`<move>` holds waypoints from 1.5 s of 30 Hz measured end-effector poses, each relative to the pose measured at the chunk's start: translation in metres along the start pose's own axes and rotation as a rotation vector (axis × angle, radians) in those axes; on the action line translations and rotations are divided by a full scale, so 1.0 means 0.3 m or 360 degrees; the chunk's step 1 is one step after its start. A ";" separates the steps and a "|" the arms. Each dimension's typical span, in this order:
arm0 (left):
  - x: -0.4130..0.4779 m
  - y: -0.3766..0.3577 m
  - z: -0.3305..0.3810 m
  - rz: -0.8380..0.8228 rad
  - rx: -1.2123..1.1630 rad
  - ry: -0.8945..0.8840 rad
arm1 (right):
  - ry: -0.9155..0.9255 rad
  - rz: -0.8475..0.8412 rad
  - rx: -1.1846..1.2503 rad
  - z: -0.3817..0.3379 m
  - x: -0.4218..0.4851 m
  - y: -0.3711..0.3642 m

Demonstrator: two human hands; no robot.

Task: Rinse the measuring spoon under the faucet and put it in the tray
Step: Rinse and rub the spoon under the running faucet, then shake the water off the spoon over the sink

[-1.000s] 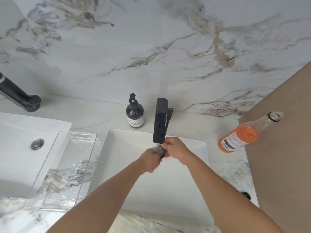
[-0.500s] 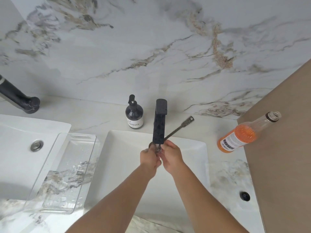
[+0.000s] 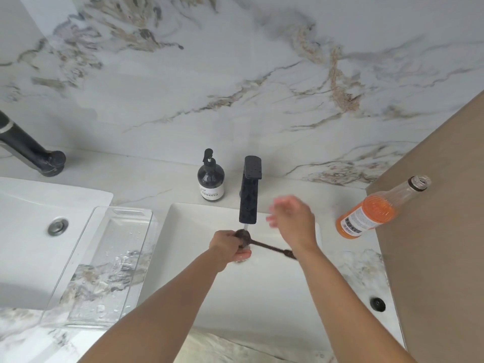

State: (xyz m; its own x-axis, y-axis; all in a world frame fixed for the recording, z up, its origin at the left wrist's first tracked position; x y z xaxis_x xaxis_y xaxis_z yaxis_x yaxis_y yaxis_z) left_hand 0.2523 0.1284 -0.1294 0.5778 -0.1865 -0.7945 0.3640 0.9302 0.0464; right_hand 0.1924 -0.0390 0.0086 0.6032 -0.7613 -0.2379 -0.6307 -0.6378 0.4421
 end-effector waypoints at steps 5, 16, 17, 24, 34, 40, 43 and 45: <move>-0.048 -0.029 0.032 -0.0175 -0.0230 0.0188 | 0.1103 -0.0451 -0.0673 -0.311 -0.048 -0.124; -0.099 0.016 0.048 -0.0343 -0.0070 0.0225 | 0.0697 -0.0198 -0.0478 -0.013 -0.042 -0.033; -0.108 0.019 0.044 -0.0358 -0.0035 0.0226 | 0.0503 -0.0318 -0.0555 0.063 -0.045 -0.035; -0.190 -0.001 0.069 -0.0331 -0.0001 -0.0187 | -0.0358 -0.1032 0.0057 0.322 -0.258 -0.132; -0.448 -0.013 0.329 -0.0569 0.0167 -0.1039 | 0.0052 -0.0976 0.0559 0.081 -0.279 -0.112; -0.537 -0.002 0.446 -0.0683 0.0031 -0.1068 | 0.0213 -0.1023 0.0449 0.001 -0.265 -0.081; -0.564 -0.005 0.473 -0.0693 -0.0040 -0.1097 | 0.0250 -0.1014 0.0408 0.040 -0.286 -0.070; -0.578 -0.013 0.470 -0.0680 -0.0032 -0.1111 | 0.0257 -0.0994 0.0399 0.061 -0.291 -0.056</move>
State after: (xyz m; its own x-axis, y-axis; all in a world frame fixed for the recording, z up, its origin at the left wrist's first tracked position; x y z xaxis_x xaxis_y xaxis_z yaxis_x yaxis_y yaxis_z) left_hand 0.2537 0.1125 0.0936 0.7164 -0.6738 -0.1808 0.6464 0.7386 -0.1913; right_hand 0.1414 0.0362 0.0061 0.9430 -0.2282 -0.2423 -0.2237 -0.9736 0.0461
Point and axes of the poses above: each hand's wrist, its own x-axis towards the middle knuckle, its own y-axis out of the back of the hand, z = x × y, the point moved 7 cm from there along x, towards the middle knuckle, and after that the axes turned 5 degrees about z, right-handed, at the moved point
